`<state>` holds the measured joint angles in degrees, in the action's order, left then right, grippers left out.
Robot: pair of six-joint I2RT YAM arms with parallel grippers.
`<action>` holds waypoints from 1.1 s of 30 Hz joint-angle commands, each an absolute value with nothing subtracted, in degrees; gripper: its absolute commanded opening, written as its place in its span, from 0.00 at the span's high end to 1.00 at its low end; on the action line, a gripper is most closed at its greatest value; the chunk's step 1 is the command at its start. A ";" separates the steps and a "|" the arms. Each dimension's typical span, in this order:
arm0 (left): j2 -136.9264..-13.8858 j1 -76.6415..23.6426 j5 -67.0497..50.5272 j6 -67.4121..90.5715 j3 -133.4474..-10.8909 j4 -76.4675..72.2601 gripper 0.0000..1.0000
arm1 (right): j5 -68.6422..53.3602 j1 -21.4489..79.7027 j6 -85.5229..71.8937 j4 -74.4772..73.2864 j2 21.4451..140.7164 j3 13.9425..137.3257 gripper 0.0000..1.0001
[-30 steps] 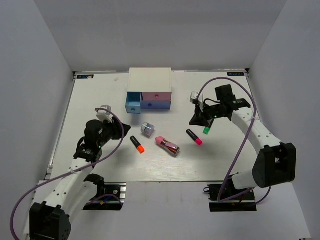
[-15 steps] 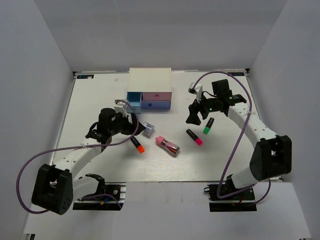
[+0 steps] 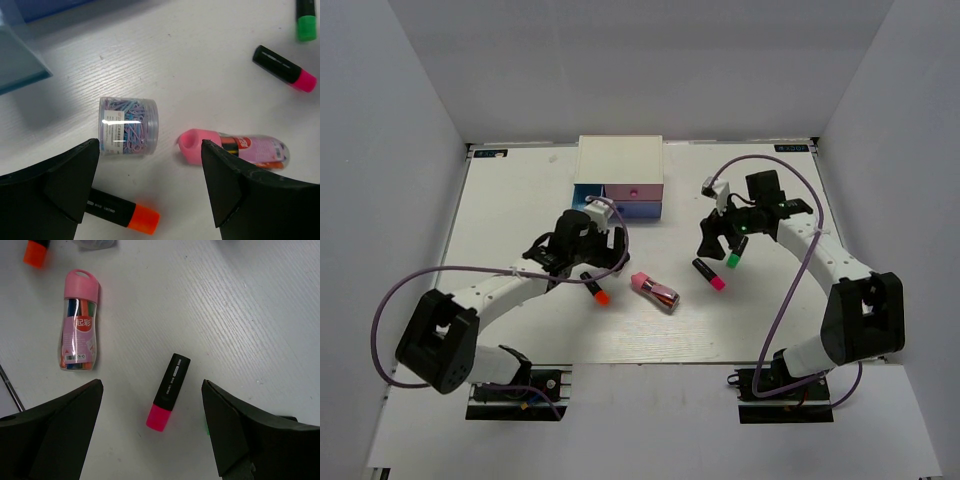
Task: Sort the stationery into containers
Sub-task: Pick up the stationery from the center of the board.
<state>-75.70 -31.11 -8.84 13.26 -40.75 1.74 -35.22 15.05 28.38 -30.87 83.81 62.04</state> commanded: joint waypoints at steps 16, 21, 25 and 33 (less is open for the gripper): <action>-85.69 -37.44 8.53 11.51 -48.16 6.68 0.14 | -36.03 13.45 26.98 -29.09 80.77 61.35 0.14; -86.22 -38.67 8.53 11.51 -47.11 6.07 0.33 | -36.39 13.45 26.81 -29.09 80.77 61.70 0.14; -86.22 -39.90 8.00 11.51 -47.11 5.54 0.53 | -36.39 13.45 27.07 -29.27 80.68 61.61 0.14; -78.76 -41.13 5.28 12.66 -50.35 5.01 0.87 | -37.17 13.45 27.69 -29.53 79.37 59.95 0.10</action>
